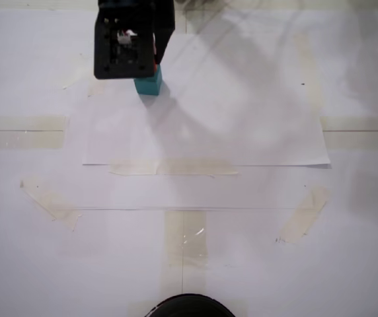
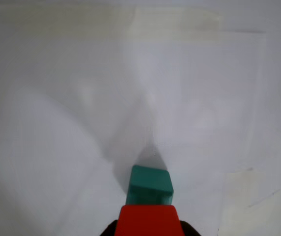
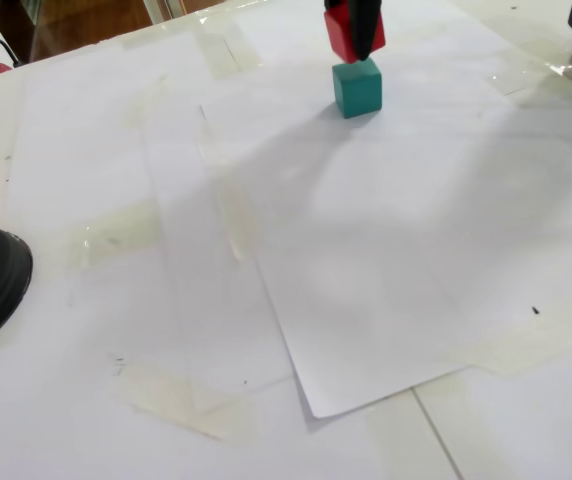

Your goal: Put the red cube on the top of the blue cube.

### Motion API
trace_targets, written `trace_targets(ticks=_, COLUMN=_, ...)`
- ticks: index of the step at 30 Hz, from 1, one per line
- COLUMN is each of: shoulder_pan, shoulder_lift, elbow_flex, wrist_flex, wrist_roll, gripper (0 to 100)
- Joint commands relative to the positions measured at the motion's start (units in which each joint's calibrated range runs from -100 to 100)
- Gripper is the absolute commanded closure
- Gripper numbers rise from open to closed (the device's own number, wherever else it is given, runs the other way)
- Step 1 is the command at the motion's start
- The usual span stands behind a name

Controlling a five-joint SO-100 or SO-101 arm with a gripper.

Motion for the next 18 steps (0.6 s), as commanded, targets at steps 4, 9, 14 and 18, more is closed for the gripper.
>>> trace_targets(ticks=4, shoulder_pan=-0.1, shoulder_lift=-4.9, elbow_flex=1.8, wrist_flex=-2.8, wrist_roll=-0.4, gripper=87)
trace_targets(ticks=9, shoulder_pan=-0.1, shoulder_lift=-4.9, elbow_flex=3.4, wrist_flex=-4.1, wrist_roll=-0.5, gripper=87)
trace_targets(ticks=14, shoulder_pan=-0.6, shoulder_lift=-4.9, elbow_flex=6.0, wrist_flex=-6.7, wrist_roll=-1.0, gripper=87)
trace_targets(ticks=18, shoulder_pan=-0.7, shoulder_lift=-4.9, elbow_flex=6.4, wrist_flex=-7.2, wrist_roll=-1.0, gripper=87)
